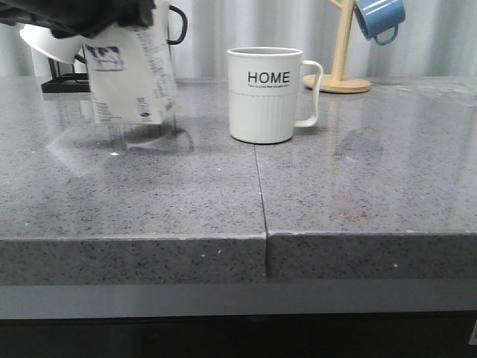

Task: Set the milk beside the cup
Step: 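Carry the milk carton with the left gripper and lower it beside the mug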

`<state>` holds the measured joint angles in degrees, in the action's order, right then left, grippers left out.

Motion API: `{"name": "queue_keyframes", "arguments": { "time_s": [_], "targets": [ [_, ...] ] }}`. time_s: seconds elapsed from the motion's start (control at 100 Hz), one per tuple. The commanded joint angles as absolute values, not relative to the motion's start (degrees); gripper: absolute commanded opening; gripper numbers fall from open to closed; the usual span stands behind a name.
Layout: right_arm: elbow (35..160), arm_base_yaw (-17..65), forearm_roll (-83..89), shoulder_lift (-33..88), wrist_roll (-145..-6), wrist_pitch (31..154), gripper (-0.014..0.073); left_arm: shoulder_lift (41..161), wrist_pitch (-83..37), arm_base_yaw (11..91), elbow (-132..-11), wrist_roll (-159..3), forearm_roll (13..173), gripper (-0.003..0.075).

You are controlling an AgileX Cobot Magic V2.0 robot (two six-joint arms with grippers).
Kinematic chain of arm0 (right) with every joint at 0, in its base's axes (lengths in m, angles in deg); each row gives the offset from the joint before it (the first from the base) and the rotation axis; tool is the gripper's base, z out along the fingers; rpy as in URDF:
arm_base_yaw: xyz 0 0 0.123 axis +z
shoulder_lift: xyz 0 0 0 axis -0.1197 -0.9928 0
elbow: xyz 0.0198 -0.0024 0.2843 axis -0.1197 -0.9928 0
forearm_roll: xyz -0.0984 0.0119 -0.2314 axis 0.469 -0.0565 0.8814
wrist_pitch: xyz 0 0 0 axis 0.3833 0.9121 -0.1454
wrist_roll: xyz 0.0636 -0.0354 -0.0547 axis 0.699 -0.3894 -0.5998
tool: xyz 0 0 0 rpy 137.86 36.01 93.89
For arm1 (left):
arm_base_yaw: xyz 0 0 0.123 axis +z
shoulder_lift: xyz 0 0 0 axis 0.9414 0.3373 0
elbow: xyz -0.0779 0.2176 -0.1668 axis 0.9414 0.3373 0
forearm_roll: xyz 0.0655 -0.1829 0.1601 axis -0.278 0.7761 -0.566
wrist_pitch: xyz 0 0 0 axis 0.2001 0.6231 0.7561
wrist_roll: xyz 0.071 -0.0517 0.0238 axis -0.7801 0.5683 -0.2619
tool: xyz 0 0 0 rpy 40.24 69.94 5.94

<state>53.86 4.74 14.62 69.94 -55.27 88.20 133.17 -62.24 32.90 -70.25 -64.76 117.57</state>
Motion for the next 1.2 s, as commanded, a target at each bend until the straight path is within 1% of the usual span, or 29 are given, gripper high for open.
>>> {"name": "queue_keyframes", "arguments": {
  "time_s": [0.0,0.33,0.69,0.96,1.01,1.06,1.13,1.19],
  "targets": [
    [55.32,4.5,15.15,69.45,-55.47,83.34,-0.0068,130.59,-76.2,30.82,-75.1,-66.2,115.89,0.0231],
    [55.32,4.5,15.15,69.45,-55.47,83.34,-0.0068,134.64,-80.69,26.31,-77.43,-69.31,119.86,0.0231],
    [55.32,4.5,15.15,69.45,-55.47,83.34,-0.0068,136.21,-82.8,24.42,-77.43,-69.31,121.3,0.0231],
    [55.32,4.5,15.15,69.45,-55.47,83.34,-0.0068,136.26,-82.78,24.41,-76.81,-69.31,121.7,0.0235],
    [55.32,4.5,15.15,69.45,-55.47,83.34,-0.0068,136.26,-82.78,24.41,-76.62,-69.31,122.13,0.0254],
    [55.32,4.5,15.15,69.45,-55.47,83.34,-0.0068,136.26,-82.78,24.41,-76.19,-69.31,122.23,0.0289],
    [55.32,4.5,15.15,69.45,-55.47,83.34,-0.0068,136.26,-82.78,24.41,-75.84,-69.31,122.38,0.0358],
    [55.32,4.5,15.15,69.45,-55.47,83.34,-0.0068,136.26,-82.36,24.41,-75.6,-69.31,122.63,0.0435]
  ]
}}
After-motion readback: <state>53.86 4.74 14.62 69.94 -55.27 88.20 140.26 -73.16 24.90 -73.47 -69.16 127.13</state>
